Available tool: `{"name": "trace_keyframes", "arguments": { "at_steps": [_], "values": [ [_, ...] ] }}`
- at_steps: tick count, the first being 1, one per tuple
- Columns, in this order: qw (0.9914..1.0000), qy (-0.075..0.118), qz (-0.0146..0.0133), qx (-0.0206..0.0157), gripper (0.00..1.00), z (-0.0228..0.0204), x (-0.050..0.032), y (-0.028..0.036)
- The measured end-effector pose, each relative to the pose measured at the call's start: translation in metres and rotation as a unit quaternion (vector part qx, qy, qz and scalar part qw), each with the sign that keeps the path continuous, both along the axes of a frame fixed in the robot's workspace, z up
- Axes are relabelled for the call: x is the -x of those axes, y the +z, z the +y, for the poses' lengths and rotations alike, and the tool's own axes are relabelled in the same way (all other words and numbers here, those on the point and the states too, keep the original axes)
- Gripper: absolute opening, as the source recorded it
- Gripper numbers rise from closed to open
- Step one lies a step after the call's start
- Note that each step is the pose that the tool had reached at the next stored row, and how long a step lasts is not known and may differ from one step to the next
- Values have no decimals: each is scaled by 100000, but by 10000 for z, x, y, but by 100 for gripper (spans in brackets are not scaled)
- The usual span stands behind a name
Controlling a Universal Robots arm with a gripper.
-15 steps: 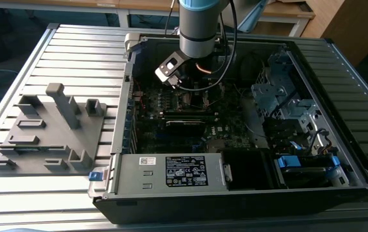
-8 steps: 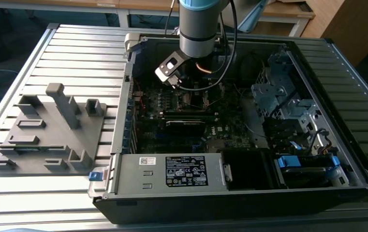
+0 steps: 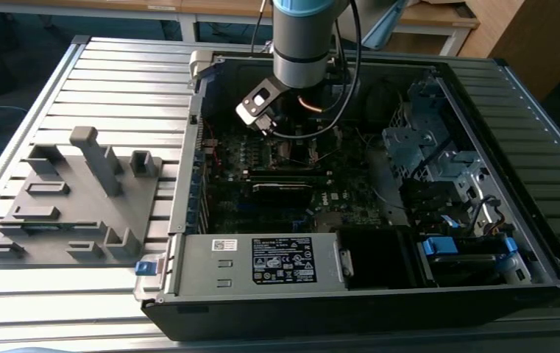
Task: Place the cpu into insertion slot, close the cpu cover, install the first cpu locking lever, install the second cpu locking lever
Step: 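Place the cpu into insertion slot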
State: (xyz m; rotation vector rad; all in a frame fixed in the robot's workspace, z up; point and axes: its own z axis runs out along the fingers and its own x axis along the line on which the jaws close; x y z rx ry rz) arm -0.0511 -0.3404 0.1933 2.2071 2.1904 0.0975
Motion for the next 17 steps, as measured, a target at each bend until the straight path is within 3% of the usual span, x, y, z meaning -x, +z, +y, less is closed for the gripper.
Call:
{"name": "trace_keyframes", "arguments": {
  "at_steps": [17],
  "values": [
    [100000,1,0,1,54,3,0,-8]
  ]
}}
